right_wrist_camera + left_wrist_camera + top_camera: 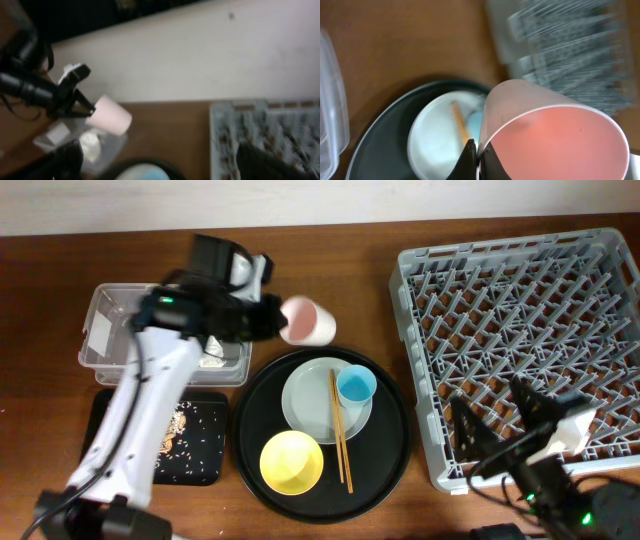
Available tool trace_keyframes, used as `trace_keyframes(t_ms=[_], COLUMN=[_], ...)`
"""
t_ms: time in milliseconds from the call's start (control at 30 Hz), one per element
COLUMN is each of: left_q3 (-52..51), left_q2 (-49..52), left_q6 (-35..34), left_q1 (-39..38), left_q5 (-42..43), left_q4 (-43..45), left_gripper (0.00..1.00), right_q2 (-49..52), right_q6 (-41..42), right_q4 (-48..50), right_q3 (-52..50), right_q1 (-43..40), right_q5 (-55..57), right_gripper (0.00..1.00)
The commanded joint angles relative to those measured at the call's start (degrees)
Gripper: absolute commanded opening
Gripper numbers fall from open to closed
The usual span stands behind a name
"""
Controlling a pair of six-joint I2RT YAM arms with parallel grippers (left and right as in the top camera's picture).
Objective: Sort waste into correct bins and load items into the dishwasher rack
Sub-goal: 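Grasp the pink cup with the left gripper and lift it, then hand the pink cup from the left gripper to the right gripper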
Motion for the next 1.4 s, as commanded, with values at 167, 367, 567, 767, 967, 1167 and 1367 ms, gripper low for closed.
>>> trace_keyframes(t_ms=[167,367,567,767,967,1167,1367], left_q3=[3.39,3.39,3.39,3.39,3.39,3.39,3.39], left_q2=[-1.25,-1.25,-1.25,-1.25,-1.25,-1.25,-1.25], left_q6=[9.46,12.37,12.35,12.35,12.35,12.35,12.37], left_q1=[10.38,3.34,-1.81,-1.99,-1.99,-1.99,-1.99], left_q5=[55.25,52.89,52.76,56.24,61.24,61.22,57.90], left_q4=[6.21,7.65,11.52,12.04,13.86,13.88,13.88], left_gripper=[0.00,0.00,0.00,0.00,0.00,0.00,0.31], right_q2=[32.33,40.72,44.46,45.31,45.38,45.38,45.38], right_q6=[-1.88,-9.18,-16.96,-19.26,-22.97,-22.97,-21.90], right_q4=[-13.86,-15.28,-15.10,-13.03,-8.20,-6.62,-6.56], right_q3=[32.87,31.76,31.76,31.76,31.76,31.76,31.76], right_q1=[0.31,0.31,0.33,2.23,5.88,5.88,5.88], right_q5=[-36.83,-46.38,-48.35,-51.93,-50.62,-49.68,-38.64], right_gripper=[0.98,0.92,0.92,0.91,0.82,0.59,0.51])
